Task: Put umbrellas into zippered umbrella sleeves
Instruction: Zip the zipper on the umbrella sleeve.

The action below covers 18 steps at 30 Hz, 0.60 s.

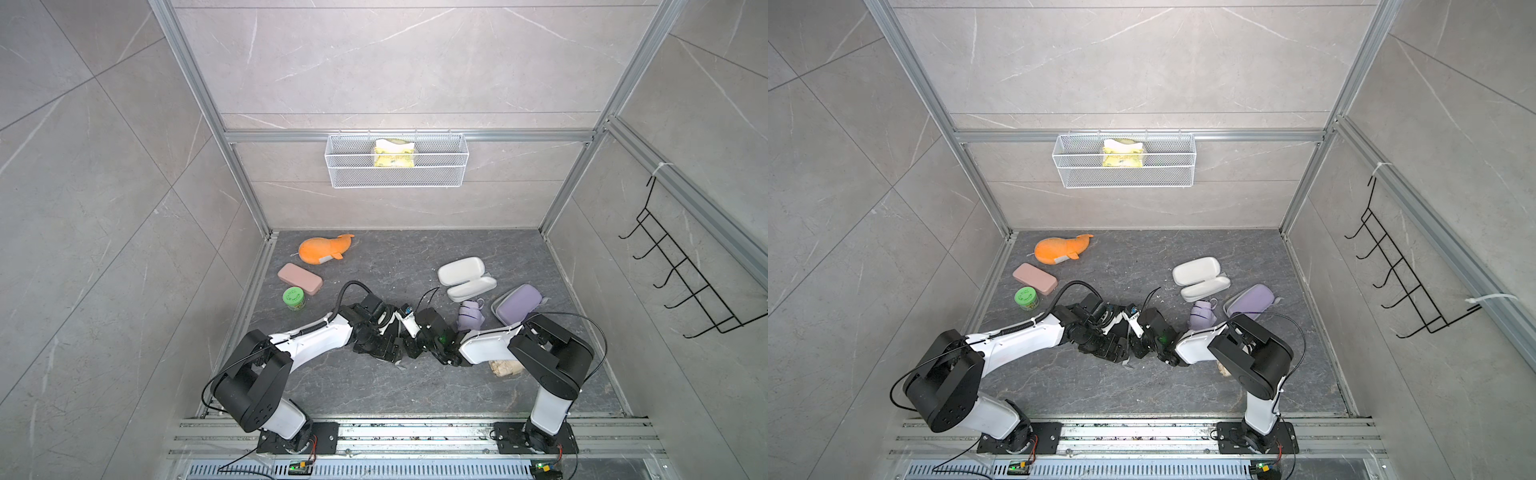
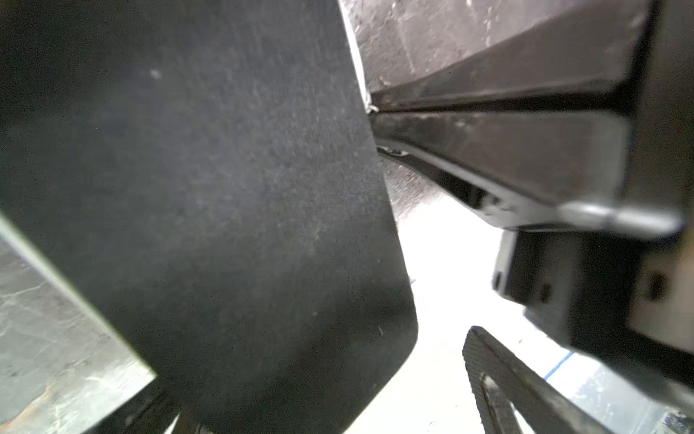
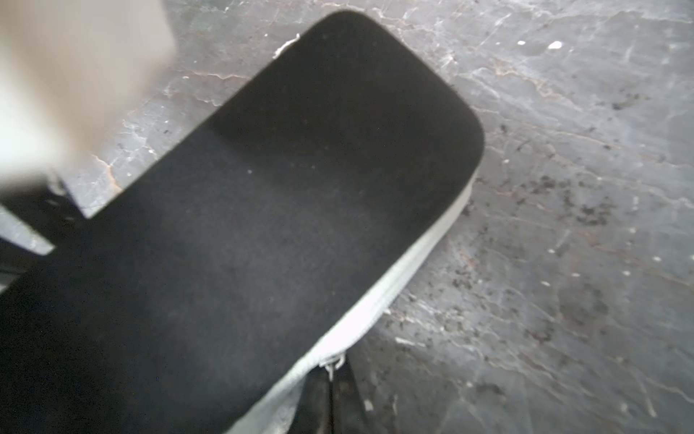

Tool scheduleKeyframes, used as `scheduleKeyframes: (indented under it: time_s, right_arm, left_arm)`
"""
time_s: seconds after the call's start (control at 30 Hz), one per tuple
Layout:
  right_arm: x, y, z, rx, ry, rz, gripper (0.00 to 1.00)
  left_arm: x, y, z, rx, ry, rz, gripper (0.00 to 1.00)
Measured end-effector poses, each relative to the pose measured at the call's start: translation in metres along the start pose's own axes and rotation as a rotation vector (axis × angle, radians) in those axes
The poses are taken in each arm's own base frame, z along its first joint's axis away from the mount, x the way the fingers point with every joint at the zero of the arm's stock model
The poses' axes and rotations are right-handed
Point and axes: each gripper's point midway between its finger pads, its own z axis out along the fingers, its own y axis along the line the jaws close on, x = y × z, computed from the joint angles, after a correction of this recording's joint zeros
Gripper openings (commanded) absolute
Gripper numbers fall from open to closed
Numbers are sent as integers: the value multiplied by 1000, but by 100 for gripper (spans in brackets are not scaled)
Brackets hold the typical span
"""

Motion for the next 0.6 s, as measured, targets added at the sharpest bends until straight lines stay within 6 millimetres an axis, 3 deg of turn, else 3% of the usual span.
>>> scheduleKeyframes:
  time_s: [0.23,0.6]
  right_arm:
    - [1,11,-1,-58,9,-1,0]
    - [-15,-6,2,-25,29,0,0]
  left_arm:
    - [-10,21,14,-118,4,10,98]
    - [-22,33,15,-215,-18,42,63]
